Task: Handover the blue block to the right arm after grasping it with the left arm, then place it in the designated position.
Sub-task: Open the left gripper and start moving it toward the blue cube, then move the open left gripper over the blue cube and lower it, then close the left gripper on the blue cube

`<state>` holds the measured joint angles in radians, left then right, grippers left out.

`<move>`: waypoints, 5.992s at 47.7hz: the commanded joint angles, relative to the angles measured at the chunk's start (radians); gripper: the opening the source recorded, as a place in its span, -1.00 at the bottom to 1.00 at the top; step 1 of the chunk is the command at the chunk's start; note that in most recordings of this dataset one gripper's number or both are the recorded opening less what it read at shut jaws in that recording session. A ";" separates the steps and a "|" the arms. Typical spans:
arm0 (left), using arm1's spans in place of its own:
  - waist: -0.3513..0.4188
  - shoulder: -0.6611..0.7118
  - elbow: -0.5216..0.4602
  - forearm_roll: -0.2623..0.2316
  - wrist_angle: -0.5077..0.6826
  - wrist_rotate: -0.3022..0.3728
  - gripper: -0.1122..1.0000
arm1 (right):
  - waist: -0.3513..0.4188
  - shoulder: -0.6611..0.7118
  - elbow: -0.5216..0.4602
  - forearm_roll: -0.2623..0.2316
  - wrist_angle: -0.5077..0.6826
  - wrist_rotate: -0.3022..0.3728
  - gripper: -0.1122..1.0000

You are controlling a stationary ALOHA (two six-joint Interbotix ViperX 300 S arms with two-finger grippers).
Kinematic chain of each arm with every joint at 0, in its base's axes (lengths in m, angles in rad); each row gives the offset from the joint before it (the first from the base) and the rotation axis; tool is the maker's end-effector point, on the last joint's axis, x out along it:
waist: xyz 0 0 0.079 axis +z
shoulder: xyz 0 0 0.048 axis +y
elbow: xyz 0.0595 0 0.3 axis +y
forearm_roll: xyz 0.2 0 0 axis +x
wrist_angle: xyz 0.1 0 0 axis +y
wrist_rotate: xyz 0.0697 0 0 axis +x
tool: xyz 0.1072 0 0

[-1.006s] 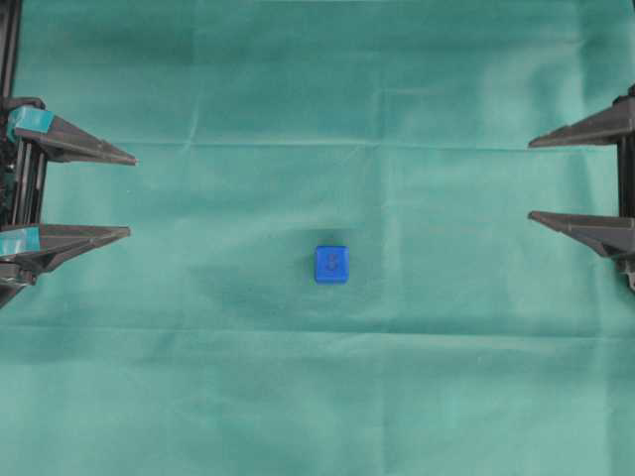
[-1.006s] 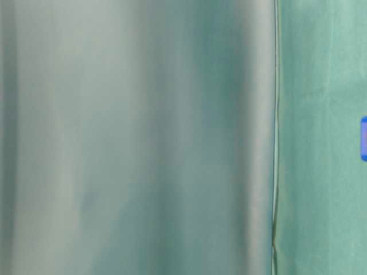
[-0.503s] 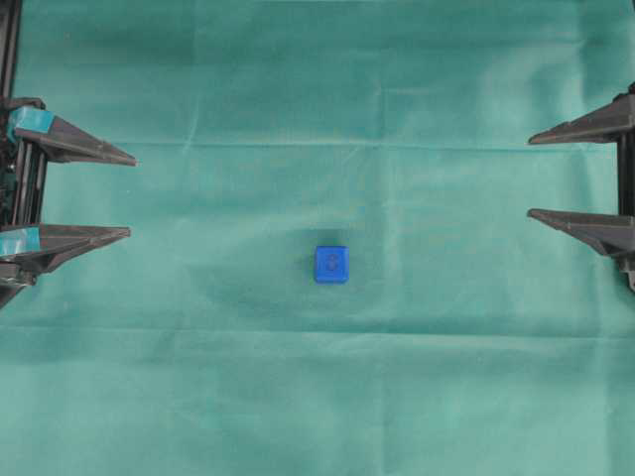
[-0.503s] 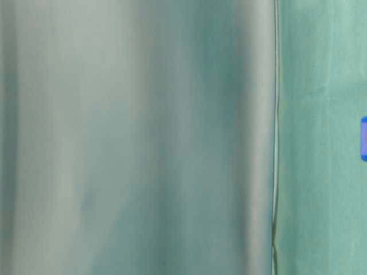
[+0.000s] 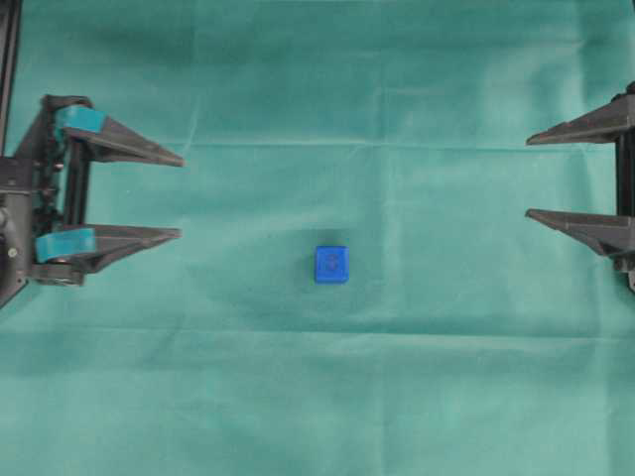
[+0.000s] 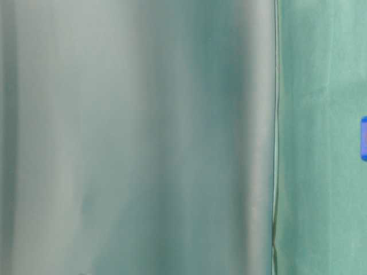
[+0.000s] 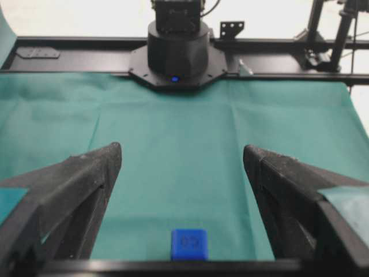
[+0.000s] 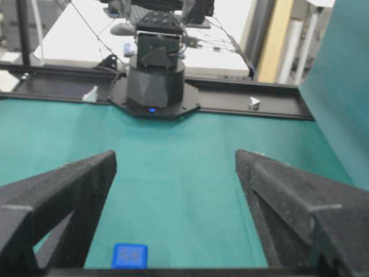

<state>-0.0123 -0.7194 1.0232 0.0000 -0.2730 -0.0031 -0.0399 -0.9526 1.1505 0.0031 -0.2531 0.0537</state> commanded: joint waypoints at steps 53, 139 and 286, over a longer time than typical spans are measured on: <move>-0.003 0.479 -0.437 0.000 0.006 0.002 1.00 | -0.002 0.029 -0.026 0.002 -0.035 0.000 0.90; -0.008 0.667 -0.862 0.002 0.960 -0.011 1.00 | 0.000 0.040 -0.026 0.000 -0.015 0.000 0.90; -0.020 0.989 -0.652 0.000 0.597 -0.067 0.98 | -0.002 0.066 -0.023 -0.005 -0.012 -0.005 0.89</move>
<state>-0.0291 0.2884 0.3820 0.0000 0.3313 -0.0721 -0.0399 -0.8928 1.1505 0.0000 -0.2608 0.0506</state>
